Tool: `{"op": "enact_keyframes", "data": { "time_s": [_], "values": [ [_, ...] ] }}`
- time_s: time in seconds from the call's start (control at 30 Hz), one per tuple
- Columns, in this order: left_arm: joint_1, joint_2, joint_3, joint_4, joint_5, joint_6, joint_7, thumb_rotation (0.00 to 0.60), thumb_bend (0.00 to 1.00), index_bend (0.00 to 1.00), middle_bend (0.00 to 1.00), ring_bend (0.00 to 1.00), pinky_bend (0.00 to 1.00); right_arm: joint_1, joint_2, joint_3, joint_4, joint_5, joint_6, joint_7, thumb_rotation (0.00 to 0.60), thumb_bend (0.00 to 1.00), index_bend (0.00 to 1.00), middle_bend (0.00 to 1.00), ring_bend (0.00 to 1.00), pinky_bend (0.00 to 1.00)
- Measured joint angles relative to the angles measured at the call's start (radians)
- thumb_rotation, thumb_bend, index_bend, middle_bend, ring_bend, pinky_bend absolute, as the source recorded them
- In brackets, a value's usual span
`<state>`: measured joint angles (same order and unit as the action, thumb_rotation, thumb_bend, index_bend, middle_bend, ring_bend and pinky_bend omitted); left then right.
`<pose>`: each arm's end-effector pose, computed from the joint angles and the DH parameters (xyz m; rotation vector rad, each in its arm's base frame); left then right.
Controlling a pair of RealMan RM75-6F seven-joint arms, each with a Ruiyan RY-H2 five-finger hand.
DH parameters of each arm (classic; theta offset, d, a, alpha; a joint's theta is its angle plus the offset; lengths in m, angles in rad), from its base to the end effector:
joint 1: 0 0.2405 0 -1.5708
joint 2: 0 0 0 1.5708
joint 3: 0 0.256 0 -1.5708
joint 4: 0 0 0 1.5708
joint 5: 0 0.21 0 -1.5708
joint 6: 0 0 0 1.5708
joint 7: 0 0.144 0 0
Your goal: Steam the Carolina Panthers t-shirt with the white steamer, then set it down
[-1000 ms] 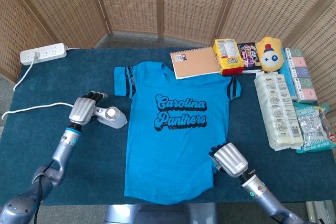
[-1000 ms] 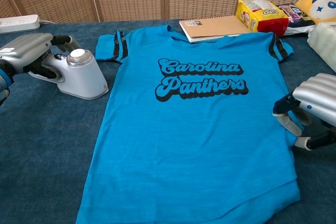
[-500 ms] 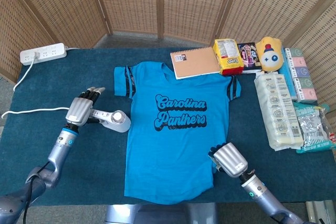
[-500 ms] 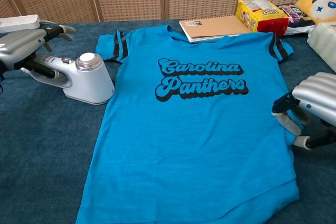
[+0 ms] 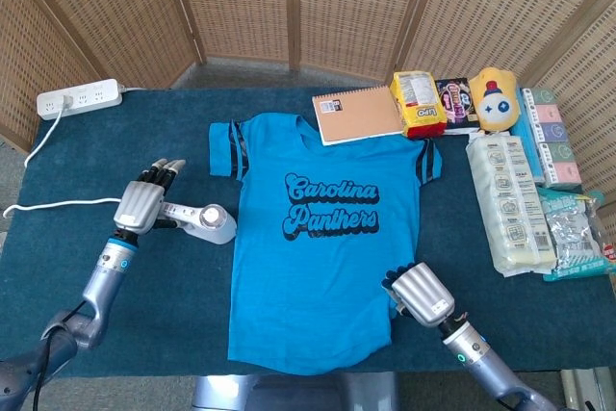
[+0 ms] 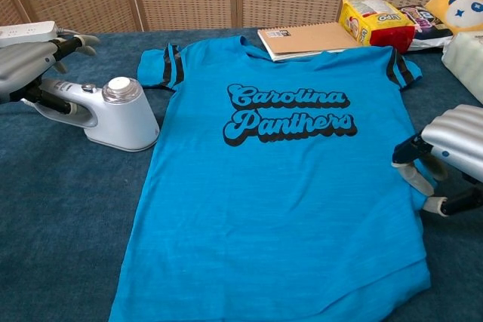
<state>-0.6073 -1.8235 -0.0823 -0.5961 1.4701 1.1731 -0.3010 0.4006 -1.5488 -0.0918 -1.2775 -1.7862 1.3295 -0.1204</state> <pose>-0.2767 0.3664 -0.0032 -1.6564 -0.8071 -1.0197 -0.2352 -0.2232 -0.0070 2.0274 -0.6370 1.0606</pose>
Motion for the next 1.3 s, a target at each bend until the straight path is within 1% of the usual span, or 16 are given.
{"op": "enact_keyframes", "data": {
  "time_s": [0.23, 0.5, 0.83, 0.97, 1.13, 1.2, 1.3],
  "values": [
    [0.018, 0.018, -0.007, -0.029, -0.012, 0.007, 0.006, 0.316, 0.19, 0.00, 0.14, 0.09, 0.26, 0.001, -0.003, -0.001, -0.002, -0.003, -0.001, -0.002, 0.600, 0.45, 0.74, 0.65, 0.70, 0.75],
    [0.041, 0.021, -0.004, -0.028, -0.021, -0.001, 0.015, 0.310, 0.19, 0.00, 0.13, 0.07, 0.26, -0.003, -0.003, -0.006, -0.005, -0.003, -0.004, -0.008, 0.600, 0.45, 0.74, 0.65, 0.70, 0.75],
    [0.062, 0.023, -0.006, -0.023, -0.023, 0.016, 0.005, 0.339, 0.24, 0.00, 0.12, 0.06, 0.25, -0.002, -0.008, -0.007, -0.005, -0.003, -0.010, -0.011, 0.600, 0.45, 0.74, 0.65, 0.70, 0.75],
    [0.069, 0.025, -0.005, -0.025, -0.023, 0.019, 0.008, 0.341, 0.24, 0.00, 0.09, 0.03, 0.22, -0.003, -0.009, -0.008, -0.003, -0.002, -0.012, -0.012, 0.600, 0.45, 0.74, 0.65, 0.70, 0.75],
    [0.074, 0.025, -0.001, -0.022, -0.017, 0.028, 0.020, 0.385, 0.24, 0.00, 0.07, 0.00, 0.19, -0.004, -0.010, -0.009, -0.002, -0.002, -0.013, -0.012, 0.600, 0.45, 0.74, 0.65, 0.70, 0.75],
    [0.076, 0.024, 0.000, -0.020, -0.012, 0.039, 0.021, 0.384, 0.24, 0.00, 0.06, 0.00, 0.19, -0.005, -0.010, -0.008, -0.001, 0.000, -0.013, -0.011, 0.600, 0.45, 0.74, 0.65, 0.70, 0.75],
    [0.078, 0.019, 0.004, -0.007, 0.001, 0.064, 0.021, 0.381, 0.28, 0.00, 0.06, 0.00, 0.19, -0.004, -0.011, -0.008, 0.001, 0.000, -0.014, -0.010, 0.600, 0.45, 0.74, 0.65, 0.70, 0.75]
  ]
}}
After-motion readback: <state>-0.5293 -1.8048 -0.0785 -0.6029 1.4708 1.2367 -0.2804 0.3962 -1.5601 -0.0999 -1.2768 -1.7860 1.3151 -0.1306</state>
